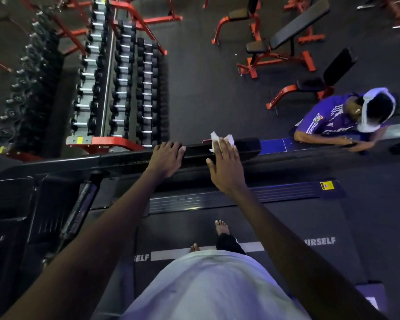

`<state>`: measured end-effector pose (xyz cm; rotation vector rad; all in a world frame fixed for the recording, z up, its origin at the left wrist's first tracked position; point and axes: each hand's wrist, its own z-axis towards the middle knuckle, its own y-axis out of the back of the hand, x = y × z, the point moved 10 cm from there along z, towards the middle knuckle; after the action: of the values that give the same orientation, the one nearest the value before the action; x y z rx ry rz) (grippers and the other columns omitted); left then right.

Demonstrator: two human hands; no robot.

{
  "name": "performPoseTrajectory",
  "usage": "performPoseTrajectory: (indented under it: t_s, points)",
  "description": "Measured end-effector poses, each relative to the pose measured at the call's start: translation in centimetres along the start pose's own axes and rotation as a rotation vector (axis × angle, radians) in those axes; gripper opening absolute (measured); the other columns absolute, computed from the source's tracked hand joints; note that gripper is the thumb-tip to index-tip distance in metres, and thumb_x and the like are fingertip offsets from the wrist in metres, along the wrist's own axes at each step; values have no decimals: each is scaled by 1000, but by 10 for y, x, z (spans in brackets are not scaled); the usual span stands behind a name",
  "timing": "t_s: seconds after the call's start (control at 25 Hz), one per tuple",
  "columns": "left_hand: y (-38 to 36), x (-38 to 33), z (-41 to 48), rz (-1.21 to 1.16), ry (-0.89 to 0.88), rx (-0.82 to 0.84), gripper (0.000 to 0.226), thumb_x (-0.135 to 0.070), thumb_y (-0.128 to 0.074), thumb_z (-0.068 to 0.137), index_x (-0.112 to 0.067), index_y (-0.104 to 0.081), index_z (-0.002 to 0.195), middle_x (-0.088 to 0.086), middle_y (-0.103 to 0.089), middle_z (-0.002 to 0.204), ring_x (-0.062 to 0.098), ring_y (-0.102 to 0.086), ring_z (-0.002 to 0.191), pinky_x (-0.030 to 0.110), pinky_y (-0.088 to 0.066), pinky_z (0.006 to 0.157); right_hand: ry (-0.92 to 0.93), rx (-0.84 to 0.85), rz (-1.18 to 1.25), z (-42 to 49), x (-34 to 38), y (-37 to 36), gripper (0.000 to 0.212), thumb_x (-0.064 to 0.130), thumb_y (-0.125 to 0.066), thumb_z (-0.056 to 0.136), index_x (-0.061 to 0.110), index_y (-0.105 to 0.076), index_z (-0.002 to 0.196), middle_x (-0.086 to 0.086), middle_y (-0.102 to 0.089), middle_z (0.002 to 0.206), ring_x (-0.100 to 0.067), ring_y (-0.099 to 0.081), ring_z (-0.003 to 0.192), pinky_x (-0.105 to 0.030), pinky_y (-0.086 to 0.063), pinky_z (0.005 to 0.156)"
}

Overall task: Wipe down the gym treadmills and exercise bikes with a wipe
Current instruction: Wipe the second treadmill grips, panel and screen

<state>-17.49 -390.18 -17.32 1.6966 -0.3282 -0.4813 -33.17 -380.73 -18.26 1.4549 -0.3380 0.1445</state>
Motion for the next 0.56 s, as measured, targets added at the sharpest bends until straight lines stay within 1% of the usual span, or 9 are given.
performPoseTrajectory:
  t_s: [0.08, 0.16, 0.24, 0.28, 0.36, 0.4, 0.44, 0.48, 0.56]
  points:
    - [0, 1, 0, 3, 5, -12, 39, -41, -28, 104, -16, -57, 111, 13, -62, 115, 36, -57, 109, 47, -41, 92, -13, -23, 8, -1, -20, 8, 61, 40, -33, 102, 10, -22, 154, -9, -23, 161, -21, -13, 150, -40, -10, 123]
    - [-1, 1, 0, 5, 6, -18, 41, -43, -24, 103, -18, -56, 111, 11, -63, 115, 35, -57, 109, 47, -41, 91, -110, -62, 15, -4, -43, 14, 61, 39, -33, 102, 7, -24, 153, -11, -23, 160, -23, -14, 150, -42, -11, 123]
    - [2, 1, 1, 19, -3, -39, 44, -44, -20, 102, -19, -56, 108, 10, -65, 111, 35, -59, 106, 46, -41, 89, -187, -75, 16, -1, -40, 11, 63, 41, -34, 102, 5, -26, 152, -14, -24, 159, -26, -15, 150, -43, -9, 123]
    - [4, 0, 2, 32, -7, -49, 46, -45, -18, 101, -20, -56, 105, 10, -66, 107, 34, -60, 103, 46, -42, 88, -178, -70, 17, 4, -28, 8, 63, 42, -34, 101, 4, -28, 151, -15, -27, 158, -28, -17, 149, -44, -9, 123]
    - [7, -3, 4, 66, -27, -60, 47, -44, -16, 101, -20, -56, 100, 10, -68, 100, 34, -62, 99, 44, -42, 84, -43, -47, 17, 12, -4, 3, 59, 43, -35, 101, 8, -35, 149, -12, -35, 154, -28, -27, 145, -44, -13, 122]
    - [7, -4, 5, 80, -37, -54, 46, -43, -15, 101, -21, -56, 99, 9, -68, 98, 34, -63, 97, 43, -42, 83, 14, -49, 22, 14, -3, 7, 56, 42, -36, 101, 11, -37, 148, -10, -39, 151, -27, -31, 142, -42, -15, 122]
    - [5, -4, 7, 89, -43, -42, 46, -43, -16, 101, -21, -56, 99, 9, -68, 97, 34, -64, 96, 43, -42, 83, 25, -69, 30, 14, -12, 12, 53, 40, -38, 101, 13, -38, 147, -9, -42, 150, -25, -34, 140, -42, -18, 121]
    - [4, -4, 9, 90, -45, -37, 45, -43, -16, 101, -22, -56, 99, 9, -69, 98, 34, -64, 96, 43, -43, 83, -9, -106, 37, 11, -29, 19, 52, 38, -39, 102, 13, -38, 147, -8, -42, 150, -24, -33, 141, -41, -19, 121]
    - [4, -2, 10, 77, -42, -47, 45, -43, -17, 101, -22, -56, 101, 9, -68, 101, 35, -64, 98, 44, -45, 84, -148, -160, 66, -2, -63, 25, 56, 39, -38, 103, 10, -32, 151, -8, -32, 156, -22, -23, 147, -41, -17, 122]
